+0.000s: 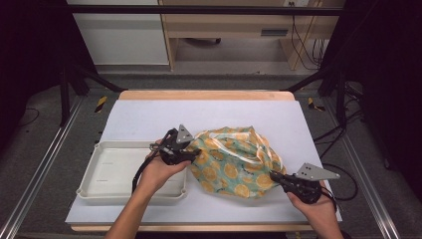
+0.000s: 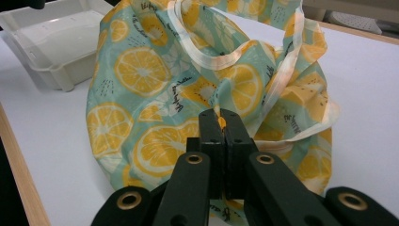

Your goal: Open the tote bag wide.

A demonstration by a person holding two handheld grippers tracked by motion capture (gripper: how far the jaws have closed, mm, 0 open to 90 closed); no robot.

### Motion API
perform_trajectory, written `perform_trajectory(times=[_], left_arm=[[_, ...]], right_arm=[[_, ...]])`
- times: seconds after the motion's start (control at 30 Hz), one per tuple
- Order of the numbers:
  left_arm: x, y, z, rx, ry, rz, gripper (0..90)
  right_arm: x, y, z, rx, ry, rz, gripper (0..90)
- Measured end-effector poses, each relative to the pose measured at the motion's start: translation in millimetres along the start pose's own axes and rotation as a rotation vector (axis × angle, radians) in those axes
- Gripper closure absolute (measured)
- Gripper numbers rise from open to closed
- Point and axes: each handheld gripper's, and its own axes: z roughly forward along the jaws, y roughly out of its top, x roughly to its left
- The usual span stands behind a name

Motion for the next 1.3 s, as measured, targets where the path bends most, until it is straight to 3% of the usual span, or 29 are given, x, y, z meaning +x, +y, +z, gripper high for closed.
perform_trajectory(times=[0.07, 0.13, 0.27, 0.3, 0.37, 0.4, 0.43, 0.47, 0.53, 0.73, 0.8, 0.83, 0.87, 1.0, 1.03, 1.07, 1.2, 1.23, 1.3], left_arm=[[-3.3, -2.0, -2.8, -0.01, -0.012, -0.013, 77.4], [-7.4, -4.8, -10.0, -0.025, 0.0, -0.025, 83.9], [-23.5, -14.3, -27.9, -0.079, 0.011, -0.025, 86.4], [-34.5, -21.9, -36.7, -0.091, 0.015, -0.004, 86.4], [-42.4, -26.8, -41.7, -0.105, 0.013, 0.005, 86.3], [-45.1, -28.7, -43.5, -0.119, 0.012, 0.0, 86.3], [-45.1, -28.7, -43.5, -0.119, 0.012, 0.0, 86.4], [-48.3, -31.6, -44.8, -0.127, 0.006, 0.001, 86.4], [-49.5, -34.1, -44.7, -0.131, -0.004, 0.002, 86.6], [-48.9, -38.2, -48.0, -0.153, -0.012, -0.007, 86.9], [-47.8, -38.4, -49.6, -0.15, -0.018, 0.003, 86.9], [-47.8, -38.4, -49.6, -0.15, -0.018, 0.003, 86.9], [-47.8, -37.8, -49.8, -0.152, -0.02, 0.001, 86.9], [-47.3, -34.8, -52.2, -0.156, -0.02, 0.009, 86.9], [-47.3, -34.8, -52.2, -0.156, -0.02, 0.009, 86.9], [-47.5, -32.5, -52.6, -0.159, -0.022, 0.015, 87.0], [-46.9, -28.9, -54.0, -0.166, -0.037, 0.019, 87.1], [-46.9, -28.9, -54.0, -0.166, -0.037, 0.019, 87.2], [-45.9, -28.6, -54.6, -0.164, -0.039, 0.022, 87.2]], right_arm=[[-1.4, -0.4, -1.8, -0.001, -0.006, 0.004, 89.3], [-2.4, -0.7, -3.6, 0.008, -0.02, 0.007, 89.3], [-1.8, -0.7, -7.0, 0.021, -0.034, 0.02, 89.1], [-0.5, -0.9, -7.9, 0.035, -0.035, 0.017, 87.5], [-0.5, 0.6, -7.0, 0.048, -0.027, 0.015, 79.5], [-0.6, 3.1, -6.8, 0.048, -0.03, 0.018, 71.2], [-0.6, 3.1, -6.8, 0.048, -0.03, 0.018, 71.2], [-0.4, 12.0, -8.0, 0.039, -0.038, 0.029, 59.9], [-0.3, 24.1, -9.8, 0.032, -0.051, 0.017, 49.5], [-7.1, 70.8, -5.0, 0.067, -0.06, -0.04, 35.2], [-8.8, 87.3, -0.8, 0.075, -0.065, -0.067, 35.4], [-8.8, 87.3, -0.8, 0.075, -0.065, -0.067, 35.4], [-11.8, 100.8, 8.4, 0.097, -0.066, -0.093, 36.3], [-22.5, 116.6, 37.6, 0.161, -0.055, -0.111, 38.9], [-22.5, 116.6, 37.6, 0.161, -0.055, -0.111, 38.9], [-29.4, 120.3, 56.2, 0.208, -0.063, -0.116, 41.1], [-37.3, 123.3, 84.5, 0.285, -0.064, -0.105, 41.3], [-37.3, 123.3, 84.5, 0.285, -0.064, -0.105, 41.3], [-41.7, 122.2, 105.9, 0.352, -0.066, -0.11, 41.6]])
